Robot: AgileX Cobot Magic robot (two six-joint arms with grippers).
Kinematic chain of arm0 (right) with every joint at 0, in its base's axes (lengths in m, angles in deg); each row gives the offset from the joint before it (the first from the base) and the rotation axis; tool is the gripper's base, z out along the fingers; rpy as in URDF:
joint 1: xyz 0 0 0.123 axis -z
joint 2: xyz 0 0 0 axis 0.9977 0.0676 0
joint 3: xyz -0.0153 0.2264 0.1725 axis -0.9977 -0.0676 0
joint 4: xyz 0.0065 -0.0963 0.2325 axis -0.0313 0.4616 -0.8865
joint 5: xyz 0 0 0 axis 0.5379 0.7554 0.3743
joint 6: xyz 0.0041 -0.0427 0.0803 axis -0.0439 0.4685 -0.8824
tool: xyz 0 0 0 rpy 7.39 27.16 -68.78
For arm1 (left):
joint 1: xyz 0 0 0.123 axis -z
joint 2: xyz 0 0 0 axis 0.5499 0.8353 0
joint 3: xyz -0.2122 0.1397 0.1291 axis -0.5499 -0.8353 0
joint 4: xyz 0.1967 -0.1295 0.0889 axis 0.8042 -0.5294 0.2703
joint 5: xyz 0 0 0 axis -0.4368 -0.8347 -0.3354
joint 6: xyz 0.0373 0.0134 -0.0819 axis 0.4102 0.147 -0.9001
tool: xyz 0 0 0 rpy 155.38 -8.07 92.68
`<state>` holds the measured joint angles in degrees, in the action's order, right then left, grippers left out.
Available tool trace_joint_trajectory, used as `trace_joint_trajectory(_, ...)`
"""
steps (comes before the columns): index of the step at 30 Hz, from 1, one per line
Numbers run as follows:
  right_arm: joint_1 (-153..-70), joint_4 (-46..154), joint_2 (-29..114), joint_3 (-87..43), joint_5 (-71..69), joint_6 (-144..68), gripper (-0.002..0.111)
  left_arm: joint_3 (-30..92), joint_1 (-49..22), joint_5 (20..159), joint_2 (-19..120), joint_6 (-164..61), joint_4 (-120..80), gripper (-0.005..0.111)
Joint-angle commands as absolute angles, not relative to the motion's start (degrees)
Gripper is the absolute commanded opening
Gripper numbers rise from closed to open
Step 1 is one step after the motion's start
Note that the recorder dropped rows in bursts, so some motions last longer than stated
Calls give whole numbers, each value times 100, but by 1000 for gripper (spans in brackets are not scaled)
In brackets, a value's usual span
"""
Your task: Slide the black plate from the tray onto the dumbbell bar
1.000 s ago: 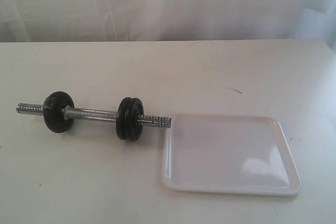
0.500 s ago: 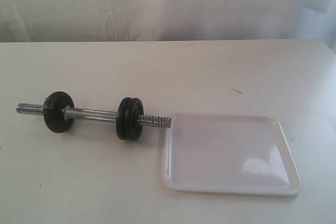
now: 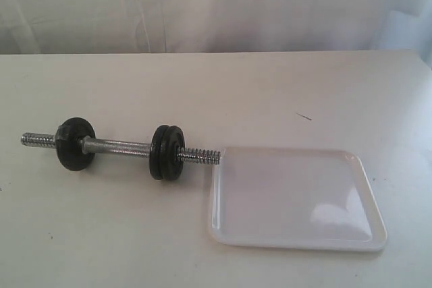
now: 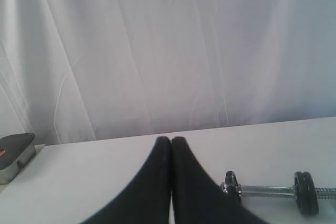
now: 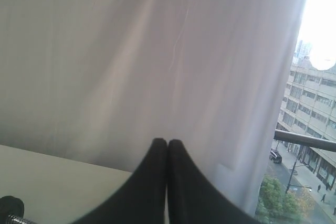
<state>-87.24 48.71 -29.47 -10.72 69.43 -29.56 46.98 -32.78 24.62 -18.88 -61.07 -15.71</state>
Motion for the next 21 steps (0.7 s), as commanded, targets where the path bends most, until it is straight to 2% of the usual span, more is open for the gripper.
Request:
trace_joint_trajectory(1,-8744,4918,-2946,-1395,6800,-2986,0,4094,-3264,2085,-1915,-6435,-1532,0)
trace_joint_trajectory(7,-8744,4930,-2946,-2732,5866,-2986,0,1837,-3264,3607,-1915,-6672,-1606,0)
trace_joint_trajectory(11,-8744,4984,-2946,-3922,4958,-2986,0,46,-3264,5244,-1915,-6661,-1606,0)
trace_joint_trajectory(21,-8744,5127,-2946,-5847,3069,-2986,0,-2139,-3264,7510,-1915,-6942,-1673,0)
